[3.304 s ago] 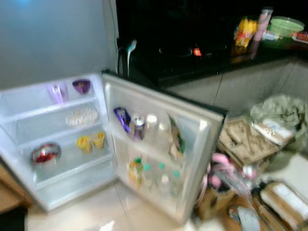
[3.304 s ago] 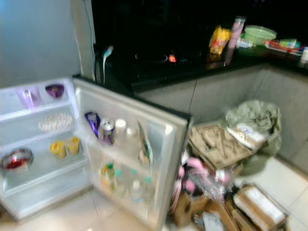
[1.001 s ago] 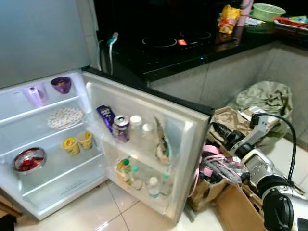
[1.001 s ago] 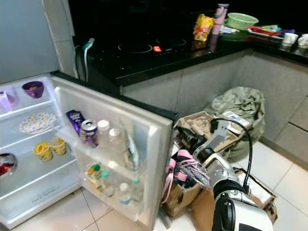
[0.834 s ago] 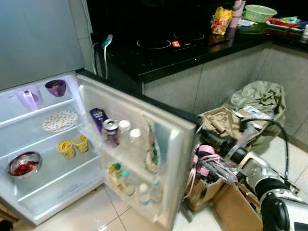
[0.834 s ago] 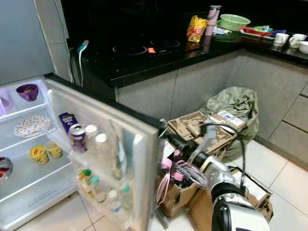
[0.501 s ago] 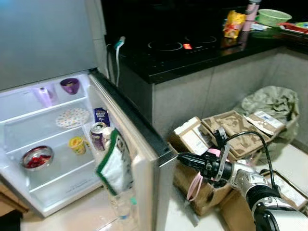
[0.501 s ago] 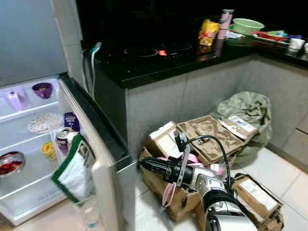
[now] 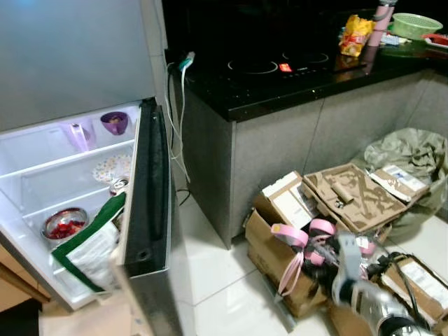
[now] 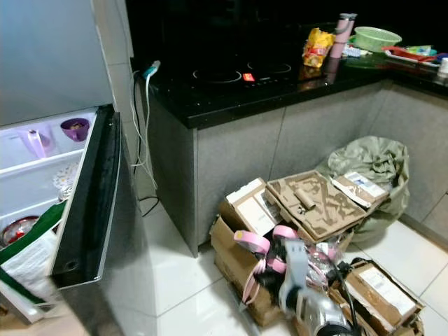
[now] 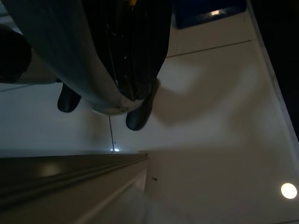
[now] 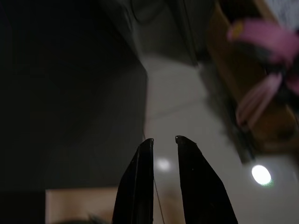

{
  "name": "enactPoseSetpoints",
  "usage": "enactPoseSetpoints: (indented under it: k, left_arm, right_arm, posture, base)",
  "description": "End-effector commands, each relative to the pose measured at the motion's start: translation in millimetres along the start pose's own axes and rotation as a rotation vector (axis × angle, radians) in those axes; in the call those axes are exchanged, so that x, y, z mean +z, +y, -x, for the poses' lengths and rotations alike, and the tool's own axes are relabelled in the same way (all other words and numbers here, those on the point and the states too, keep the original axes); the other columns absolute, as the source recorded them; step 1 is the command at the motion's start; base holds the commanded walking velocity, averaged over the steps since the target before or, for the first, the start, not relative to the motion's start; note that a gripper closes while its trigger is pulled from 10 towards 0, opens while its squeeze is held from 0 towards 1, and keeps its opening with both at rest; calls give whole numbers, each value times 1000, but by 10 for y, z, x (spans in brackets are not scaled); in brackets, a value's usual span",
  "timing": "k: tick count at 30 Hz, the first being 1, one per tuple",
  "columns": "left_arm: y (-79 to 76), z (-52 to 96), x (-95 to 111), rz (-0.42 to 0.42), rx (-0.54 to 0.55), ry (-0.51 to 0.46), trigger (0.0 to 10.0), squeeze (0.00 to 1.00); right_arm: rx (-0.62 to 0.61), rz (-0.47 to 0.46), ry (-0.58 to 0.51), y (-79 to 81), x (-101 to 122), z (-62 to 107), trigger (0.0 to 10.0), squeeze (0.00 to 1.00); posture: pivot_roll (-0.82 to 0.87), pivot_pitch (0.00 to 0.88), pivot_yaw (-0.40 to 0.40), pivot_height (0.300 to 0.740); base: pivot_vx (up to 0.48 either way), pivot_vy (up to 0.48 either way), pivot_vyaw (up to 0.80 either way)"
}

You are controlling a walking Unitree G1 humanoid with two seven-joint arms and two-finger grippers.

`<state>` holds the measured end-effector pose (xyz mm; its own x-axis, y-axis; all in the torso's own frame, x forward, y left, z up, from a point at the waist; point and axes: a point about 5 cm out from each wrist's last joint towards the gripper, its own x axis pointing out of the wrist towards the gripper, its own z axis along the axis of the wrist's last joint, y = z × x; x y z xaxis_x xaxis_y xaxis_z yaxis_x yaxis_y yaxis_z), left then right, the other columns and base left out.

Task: Restocking fridge

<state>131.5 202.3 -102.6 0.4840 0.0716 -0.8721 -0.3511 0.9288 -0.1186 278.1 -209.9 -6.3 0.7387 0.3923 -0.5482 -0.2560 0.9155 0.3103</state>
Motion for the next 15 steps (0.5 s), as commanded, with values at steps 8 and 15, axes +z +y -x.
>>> enactPoseSetpoints:
  k: [8,15]
  left_arm:
    - [7,7,-42,5,3,13,10000,0]
    - [0,4,-33,0,3,12,10000,0]
  right_arm:
    - [-223,-40,235,-177,-722,269,10000,0]
    - [-339,-25,378,-244,-1132,498,10000,0]
  posture:
    - [-82,0,-26,740]
    - [-87,0,-21,740]
  base:
    - [0,0,671]
    - [0,0,672]
